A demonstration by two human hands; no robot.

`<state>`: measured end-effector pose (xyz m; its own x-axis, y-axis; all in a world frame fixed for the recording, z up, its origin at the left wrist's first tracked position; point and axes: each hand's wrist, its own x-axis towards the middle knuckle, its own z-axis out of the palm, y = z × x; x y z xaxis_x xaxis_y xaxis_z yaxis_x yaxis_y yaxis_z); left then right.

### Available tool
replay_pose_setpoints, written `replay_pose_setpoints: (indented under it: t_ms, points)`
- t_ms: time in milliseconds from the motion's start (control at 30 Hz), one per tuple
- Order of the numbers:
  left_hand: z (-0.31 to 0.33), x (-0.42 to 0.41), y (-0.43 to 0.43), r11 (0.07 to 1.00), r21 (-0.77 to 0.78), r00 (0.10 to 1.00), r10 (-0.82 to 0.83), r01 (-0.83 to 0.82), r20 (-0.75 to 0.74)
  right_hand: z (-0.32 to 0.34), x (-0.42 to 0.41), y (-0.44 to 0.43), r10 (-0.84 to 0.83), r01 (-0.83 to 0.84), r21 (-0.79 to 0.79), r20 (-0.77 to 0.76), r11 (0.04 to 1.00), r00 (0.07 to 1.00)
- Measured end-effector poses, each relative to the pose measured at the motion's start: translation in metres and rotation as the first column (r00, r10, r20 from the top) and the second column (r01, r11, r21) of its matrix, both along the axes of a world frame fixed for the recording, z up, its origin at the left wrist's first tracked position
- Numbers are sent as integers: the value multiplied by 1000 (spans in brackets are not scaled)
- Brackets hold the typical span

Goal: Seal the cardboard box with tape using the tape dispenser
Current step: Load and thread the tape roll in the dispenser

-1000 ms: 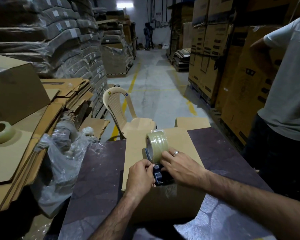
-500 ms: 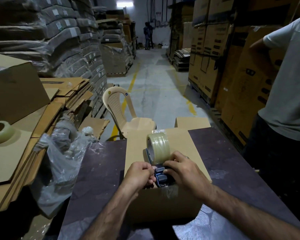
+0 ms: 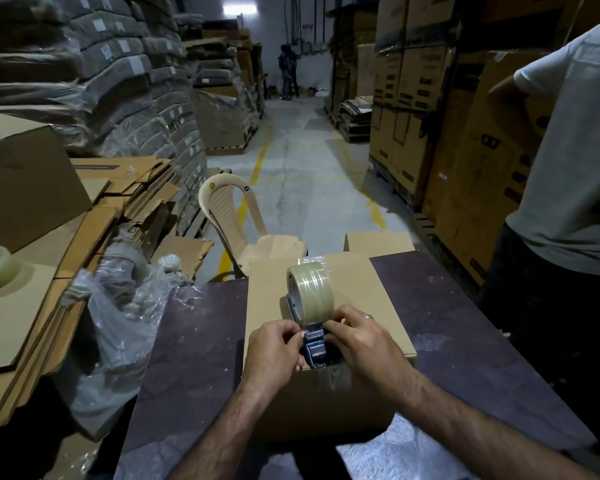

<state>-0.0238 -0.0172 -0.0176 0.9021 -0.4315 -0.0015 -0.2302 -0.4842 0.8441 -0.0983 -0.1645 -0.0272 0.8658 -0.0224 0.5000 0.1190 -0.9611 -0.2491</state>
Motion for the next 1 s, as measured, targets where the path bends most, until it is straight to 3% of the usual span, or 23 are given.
replay_pose_setpoints:
  t_ms: [533,733,867,1000]
  points:
    - [5,4,-2,990,-119,968,40,-71,-248,-4,0,10,-151,152,230,-21,961,988]
    - [22,11,-6,998,-60,997,-7,2,-73,-7,-4,13,-181,168,320,9,932,984]
    - [38,19,-11,996,-23,994,-90,89,-67,-9,-9,19,-199,179,371,16,911,980]
    - [56,20,-15,955,178,967,-251,239,51,-12,-16,20,-188,179,387,-16,905,982]
